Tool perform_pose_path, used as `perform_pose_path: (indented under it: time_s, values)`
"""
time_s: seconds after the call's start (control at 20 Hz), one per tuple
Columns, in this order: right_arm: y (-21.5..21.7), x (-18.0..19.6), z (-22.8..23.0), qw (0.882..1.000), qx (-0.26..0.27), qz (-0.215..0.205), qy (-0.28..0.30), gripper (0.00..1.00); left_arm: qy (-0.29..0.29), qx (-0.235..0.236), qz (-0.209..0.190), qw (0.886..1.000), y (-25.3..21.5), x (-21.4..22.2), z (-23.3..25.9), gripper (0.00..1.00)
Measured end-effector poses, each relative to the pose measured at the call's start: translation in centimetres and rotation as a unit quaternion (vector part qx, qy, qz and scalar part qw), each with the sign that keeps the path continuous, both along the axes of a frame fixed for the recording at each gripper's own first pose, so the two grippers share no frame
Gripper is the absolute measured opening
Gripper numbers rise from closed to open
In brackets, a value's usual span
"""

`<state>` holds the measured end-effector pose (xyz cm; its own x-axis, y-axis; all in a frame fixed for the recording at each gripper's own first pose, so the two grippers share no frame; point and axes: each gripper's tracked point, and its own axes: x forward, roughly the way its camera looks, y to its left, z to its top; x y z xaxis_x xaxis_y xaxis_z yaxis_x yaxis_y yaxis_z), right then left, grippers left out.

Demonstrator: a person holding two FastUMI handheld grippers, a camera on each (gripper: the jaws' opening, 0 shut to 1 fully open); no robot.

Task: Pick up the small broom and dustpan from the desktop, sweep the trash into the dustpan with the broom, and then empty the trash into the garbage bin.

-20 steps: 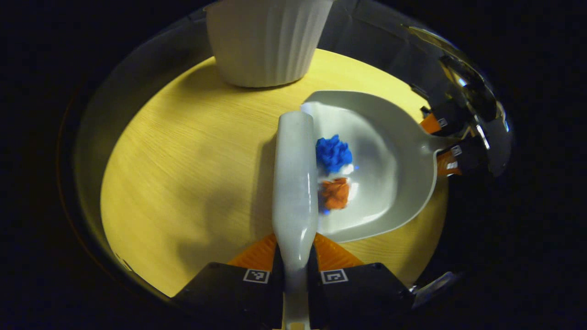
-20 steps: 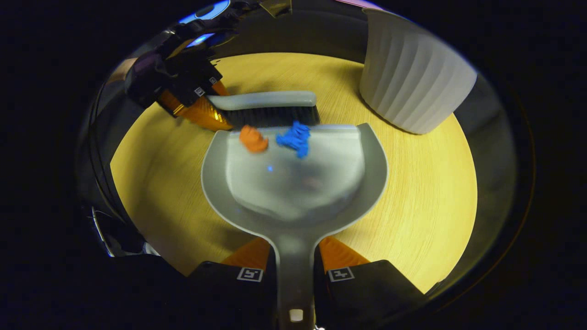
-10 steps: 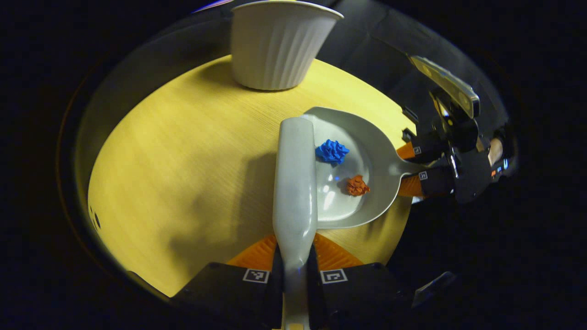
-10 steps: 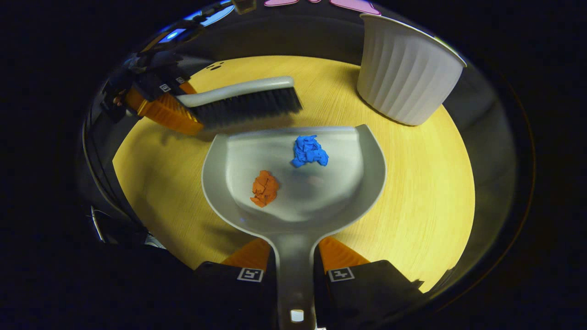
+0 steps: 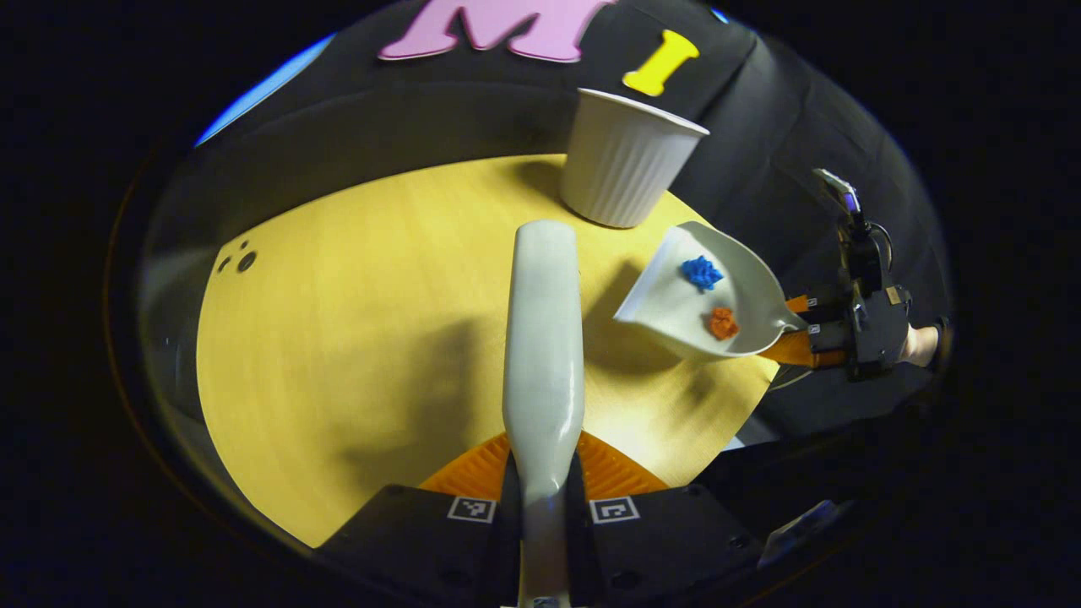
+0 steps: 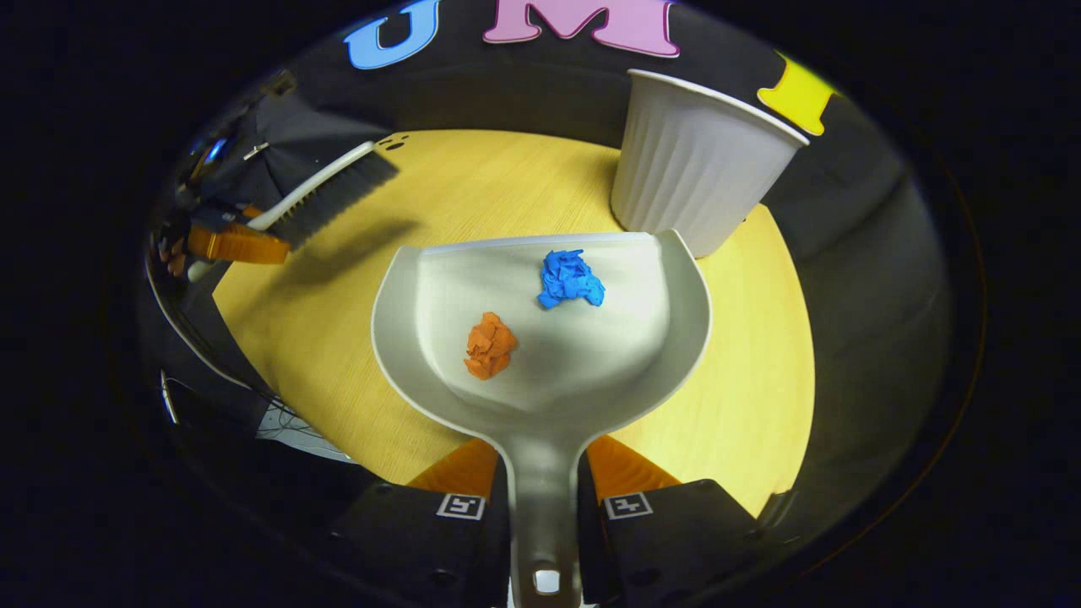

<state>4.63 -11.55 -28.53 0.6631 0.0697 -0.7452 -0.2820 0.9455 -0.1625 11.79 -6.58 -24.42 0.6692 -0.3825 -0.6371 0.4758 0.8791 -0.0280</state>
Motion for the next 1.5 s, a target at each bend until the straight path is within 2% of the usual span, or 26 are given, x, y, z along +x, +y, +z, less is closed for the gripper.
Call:
perform_pose_path:
  time_s: [0.15, 0.35, 0.55, 0.8, 0.9, 0.95, 1.0, 1.15, 1.35, 1.4, 1.5]
  values:
    - [-1.1, 0.3, 1.4, 1.0, -0.011, 0.003, -0.023, 0.36, -0.001, -0.031, 0.044, 0.999, 2.1, -1.1, -6.0, 0.26]
    - [-1.6, -0.3, 3.1, 0.999, 0.009, -0.019, -0.035, 0.36, 0.0, -0.042, 0.072, 0.997, 2.6, -1.3, -11.2, 0.26]
    - [-1.7, -0.5, 5.0, 0.998, 0.018, -0.042, -0.04, 0.36, -0.003, -0.064, 0.085, 0.994, 2.5, -1.4, -10.6, 0.24]
    - [-2.0, 0.5, 7.2, 0.991, 0.056, -0.101, -0.068, 0.36, -0.011, -0.078, 0.096, 0.992, 3.9, -2.4, -10.3, 0.24]
    - [-3.1, 1.8, 8.2, 0.988, 0.039, -0.118, -0.088, 0.36, -0.019, -0.084, 0.106, 0.991, 4.6, -2.3, -9.9, 0.26]
    - [-3.6, 2.8, 8.7, 0.987, 0.034, -0.127, -0.094, 0.4, -0.022, -0.089, 0.112, 0.989, 5.0, -2.4, -9.7, 0.24]
    - [-4.1, 3.7, 9.0, 0.986, 0.027, -0.133, -0.099, 0.36, -0.024, -0.094, 0.117, 0.988, 5.4, -2.4, -9.5, 0.26]
    - [-4.7, 6.5, 9.6, 0.984, 0.01, -0.14, -0.105, 0.36, -0.032, -0.105, 0.142, 0.984, 7.0, -2.5, -9.1, 0.26]
    - [-4.8, 12.3, 10.1, 0.985, -0.026, -0.138, -0.105, 0.36, -0.034, -0.129, 0.183, 0.974, 9.5, -2.8, -9.1, 0.26]
    - [-4.5, 13.4, 9.8, 0.985, -0.023, -0.139, -0.101, 0.4, -0.033, -0.134, 0.189, 0.972, 10.0, -2.9, -9.1, 0.24]
    - [-4.5, 16.4, 9.3, 0.984, -0.028, -0.149, -0.097, 0.36, -0.033, -0.127, 0.203, 0.97, 11.3, -3.2, -9.2, 0.26]
